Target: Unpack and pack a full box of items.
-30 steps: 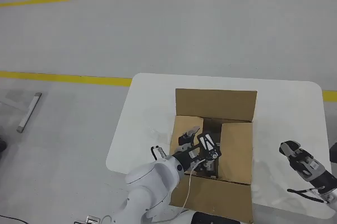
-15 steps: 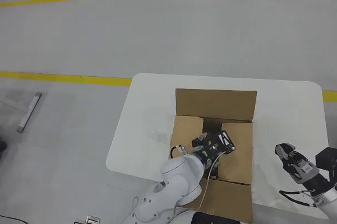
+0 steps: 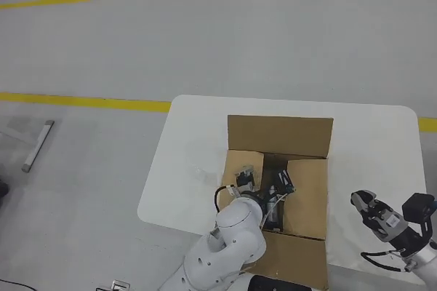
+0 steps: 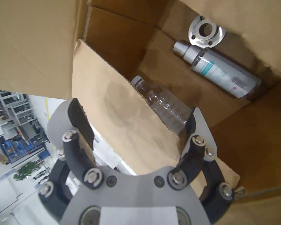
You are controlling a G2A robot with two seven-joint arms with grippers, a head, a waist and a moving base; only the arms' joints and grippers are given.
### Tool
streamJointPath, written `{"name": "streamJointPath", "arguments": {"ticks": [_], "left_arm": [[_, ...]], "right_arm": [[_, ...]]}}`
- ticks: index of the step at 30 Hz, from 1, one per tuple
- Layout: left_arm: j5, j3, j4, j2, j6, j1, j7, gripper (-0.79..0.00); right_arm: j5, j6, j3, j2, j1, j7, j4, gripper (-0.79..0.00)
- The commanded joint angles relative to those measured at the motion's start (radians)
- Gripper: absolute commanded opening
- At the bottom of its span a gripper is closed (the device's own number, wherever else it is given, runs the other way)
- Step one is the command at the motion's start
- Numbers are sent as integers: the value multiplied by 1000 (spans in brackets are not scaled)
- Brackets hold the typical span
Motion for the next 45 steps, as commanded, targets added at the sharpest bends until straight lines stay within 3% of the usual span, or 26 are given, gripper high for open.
{"name": "streamJointPath", "arguments": {"ticks": [1, 4, 6, 14, 24, 31, 38, 45], "left_arm": [[41, 2, 1, 1, -6, 5, 1, -339], [83, 4, 2, 1, -21, 13, 6, -526], [110, 3, 0, 1, -29, 18, 10, -785], [116, -24, -44, -4, -31, 43, 33, -785], [-36, -129, -144, -12, 95, 99, 192, -785], [-286, -229, -229, -21, 247, 162, 291, -785], [-486, -303, -259, -25, 316, 208, 346, -785], [-560, -364, -260, -19, 329, 243, 373, -785]], "right_arm": [[-1, -4, 0, -1, 2, 5, 1, -785], [0, -14, 0, -2, 5, 12, 4, -785], [1, -18, 0, -3, 7, 15, 6, -785], [4, -20, 0, -9, 6, 19, 11, -785], [84, 17, 2, -15, 24, 70, 34, -785], [151, 47, 14, -19, 43, 99, 42, -785], [205, 51, 58, -20, 67, 131, 41, -785], [235, 84, 83, -24, 77, 145, 44, -785]]}}
